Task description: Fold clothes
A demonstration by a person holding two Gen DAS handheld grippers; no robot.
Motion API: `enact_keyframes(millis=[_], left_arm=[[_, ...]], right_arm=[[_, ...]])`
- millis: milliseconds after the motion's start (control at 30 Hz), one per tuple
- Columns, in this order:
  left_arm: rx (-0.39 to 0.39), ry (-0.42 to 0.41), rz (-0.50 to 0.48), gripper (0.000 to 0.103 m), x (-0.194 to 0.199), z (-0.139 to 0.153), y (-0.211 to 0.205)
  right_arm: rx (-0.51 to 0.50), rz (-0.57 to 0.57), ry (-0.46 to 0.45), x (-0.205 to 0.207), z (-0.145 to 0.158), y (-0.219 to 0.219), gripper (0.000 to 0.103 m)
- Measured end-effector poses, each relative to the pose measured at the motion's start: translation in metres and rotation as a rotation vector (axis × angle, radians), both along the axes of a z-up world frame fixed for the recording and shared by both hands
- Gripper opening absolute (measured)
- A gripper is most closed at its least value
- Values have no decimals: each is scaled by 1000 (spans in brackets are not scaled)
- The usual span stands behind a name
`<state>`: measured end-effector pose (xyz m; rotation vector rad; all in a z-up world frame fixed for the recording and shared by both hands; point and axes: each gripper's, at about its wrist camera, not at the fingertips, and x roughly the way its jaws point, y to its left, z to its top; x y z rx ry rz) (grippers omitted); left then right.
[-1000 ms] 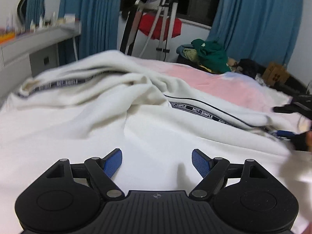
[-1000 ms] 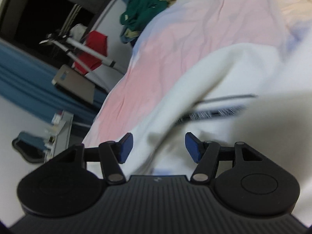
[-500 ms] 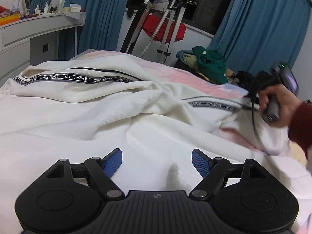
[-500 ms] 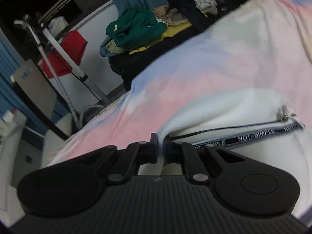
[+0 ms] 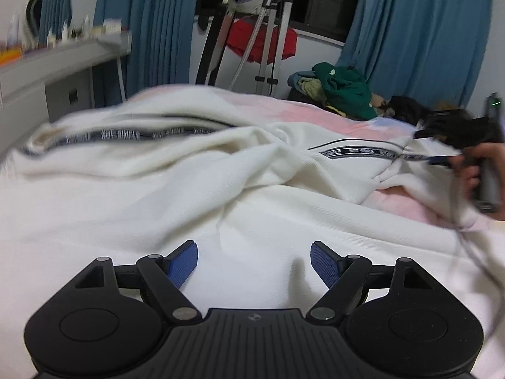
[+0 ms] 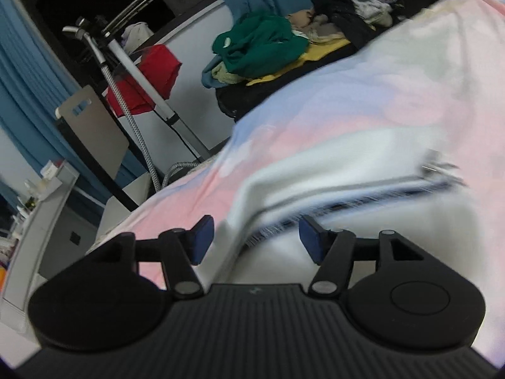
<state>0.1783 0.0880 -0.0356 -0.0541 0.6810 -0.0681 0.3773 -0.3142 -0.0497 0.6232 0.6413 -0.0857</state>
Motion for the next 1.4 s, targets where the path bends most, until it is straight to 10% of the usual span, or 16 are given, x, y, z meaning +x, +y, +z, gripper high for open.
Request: enact_keyframes(millis=[333, 533, 667, 1067, 1400], left_arm=[[117, 3, 10, 80, 20, -5, -8], [96, -4, 23, 80, 23, -10, -7], [70, -10, 40, 80, 22, -10, -5], [-31, -28, 39, 80, 20, 3, 7], [-19, -6, -2, 80, 19, 5, 4]], right_arm=[[-233, -134, 46, -76, -13, -68, 64], [94, 63, 8, -87, -49, -89, 62], [-122, 72, 44, -85, -38, -60, 16], [-325, -191, 7, -62, 27, -131, 12], [-459, -205, 218, -65, -46, -145, 13]])
